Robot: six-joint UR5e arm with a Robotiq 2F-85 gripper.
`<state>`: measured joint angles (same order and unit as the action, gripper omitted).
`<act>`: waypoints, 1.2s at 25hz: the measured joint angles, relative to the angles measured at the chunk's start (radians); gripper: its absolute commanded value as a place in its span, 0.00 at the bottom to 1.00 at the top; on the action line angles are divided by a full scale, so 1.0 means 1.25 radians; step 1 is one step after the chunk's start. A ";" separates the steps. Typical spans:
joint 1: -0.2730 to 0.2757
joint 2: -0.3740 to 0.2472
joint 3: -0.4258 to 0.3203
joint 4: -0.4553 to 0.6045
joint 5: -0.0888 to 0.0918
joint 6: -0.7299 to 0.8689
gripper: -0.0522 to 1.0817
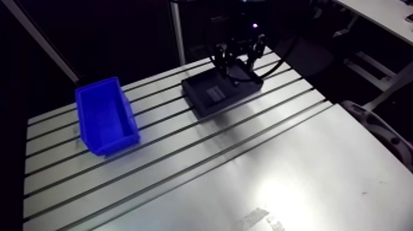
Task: Pick up the M10 bolt from the tray and put it into the blue bin.
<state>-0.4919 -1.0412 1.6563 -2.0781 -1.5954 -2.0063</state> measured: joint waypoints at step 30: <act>0.002 0.034 -0.012 -0.023 -0.001 -0.002 0.39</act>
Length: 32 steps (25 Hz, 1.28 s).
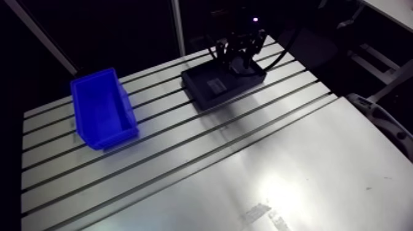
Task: Pick up the M10 bolt from the tray and put it into the blue bin.
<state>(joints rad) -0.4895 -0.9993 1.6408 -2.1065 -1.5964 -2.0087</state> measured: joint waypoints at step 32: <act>0.005 0.012 0.000 -0.025 0.001 0.001 0.55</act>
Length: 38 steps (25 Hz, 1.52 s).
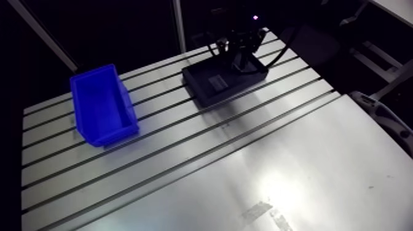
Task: Pick up the M10 bolt from the tray and put it into the blue bin.
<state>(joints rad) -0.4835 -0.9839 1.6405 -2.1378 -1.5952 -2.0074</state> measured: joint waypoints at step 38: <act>0.003 0.001 -0.001 -0.001 0.001 0.000 0.74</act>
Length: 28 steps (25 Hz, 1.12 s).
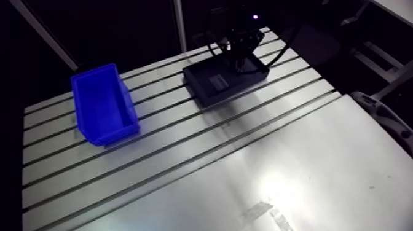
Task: Pick up the M10 bolt from the tray and put it into the blue bin.
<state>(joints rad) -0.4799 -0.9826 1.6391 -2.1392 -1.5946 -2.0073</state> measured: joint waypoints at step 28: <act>0.000 0.004 0.000 -0.014 -0.001 -0.015 0.95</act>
<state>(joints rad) -0.4802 -0.9780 1.6387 -2.1572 -1.5961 -2.0259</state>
